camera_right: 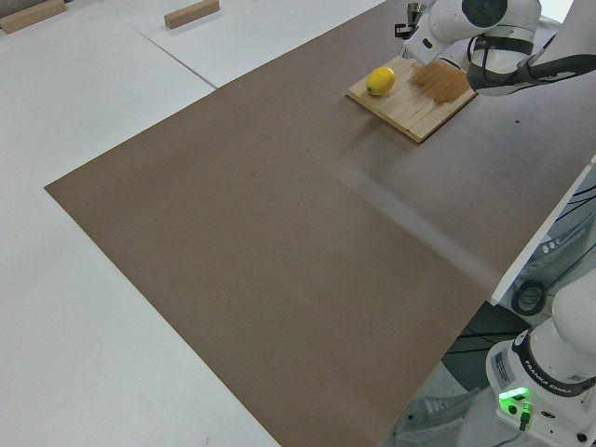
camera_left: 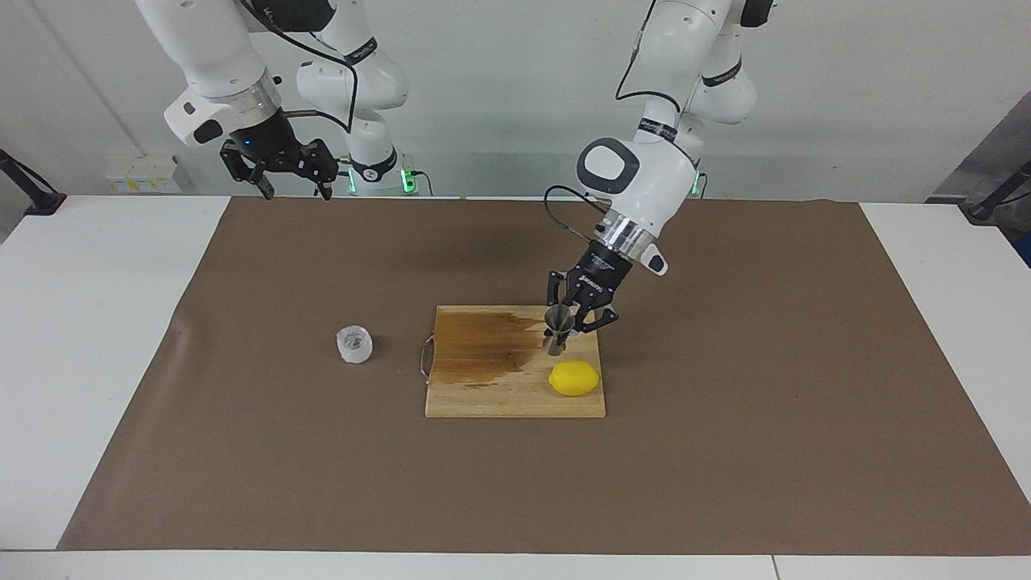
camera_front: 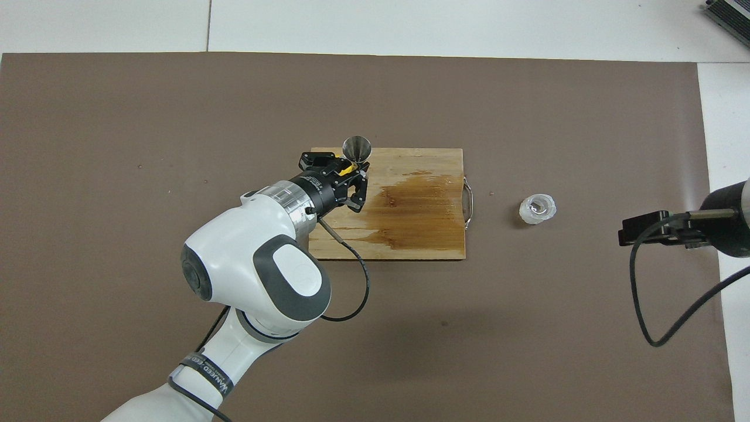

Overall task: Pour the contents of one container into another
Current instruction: 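Carry the metal cup with the left gripper over the cutting board, then lower the metal cup onto the board and open the left gripper, then withdraw the left gripper while the right gripper reaches the white cup, then grasp the white cup with the right gripper and lift it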

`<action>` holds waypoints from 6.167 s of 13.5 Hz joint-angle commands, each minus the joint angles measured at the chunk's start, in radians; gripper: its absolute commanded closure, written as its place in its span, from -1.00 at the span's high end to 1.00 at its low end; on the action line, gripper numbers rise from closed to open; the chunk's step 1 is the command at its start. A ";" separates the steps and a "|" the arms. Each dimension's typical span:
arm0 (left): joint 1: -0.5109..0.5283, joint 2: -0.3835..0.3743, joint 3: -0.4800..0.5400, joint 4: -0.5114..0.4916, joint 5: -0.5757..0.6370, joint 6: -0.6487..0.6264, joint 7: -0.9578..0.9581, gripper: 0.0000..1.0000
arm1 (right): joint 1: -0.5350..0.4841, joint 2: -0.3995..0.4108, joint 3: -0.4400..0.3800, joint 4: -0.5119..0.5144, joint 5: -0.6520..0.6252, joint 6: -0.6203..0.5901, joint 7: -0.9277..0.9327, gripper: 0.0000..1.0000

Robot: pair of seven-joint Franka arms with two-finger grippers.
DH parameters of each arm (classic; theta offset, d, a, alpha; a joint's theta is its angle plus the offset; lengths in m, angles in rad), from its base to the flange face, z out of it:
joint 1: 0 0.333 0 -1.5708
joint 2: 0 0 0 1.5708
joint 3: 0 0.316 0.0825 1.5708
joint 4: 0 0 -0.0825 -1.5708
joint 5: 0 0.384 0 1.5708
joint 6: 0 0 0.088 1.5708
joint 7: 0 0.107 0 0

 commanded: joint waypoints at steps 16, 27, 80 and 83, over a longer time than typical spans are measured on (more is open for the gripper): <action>-0.017 0.245 -0.144 0.145 -0.040 0.230 -0.003 -1.00 | -0.012 0.010 0.006 0.019 0.016 -0.018 0.017 1.00; -0.008 0.216 -0.141 0.139 -0.031 0.206 0.009 1.00 | -0.007 -0.007 0.007 0.011 0.016 -0.041 0.014 1.00; 0.708 -0.299 -0.117 0.308 1.379 -1.302 1.761 1.00 | -0.176 0.502 0.007 -0.338 1.150 0.603 -2.460 -0.82; 0.727 -0.311 -0.117 0.271 1.376 -1.293 1.799 1.00 | -0.104 0.467 0.007 -0.317 1.147 0.666 -2.323 -0.84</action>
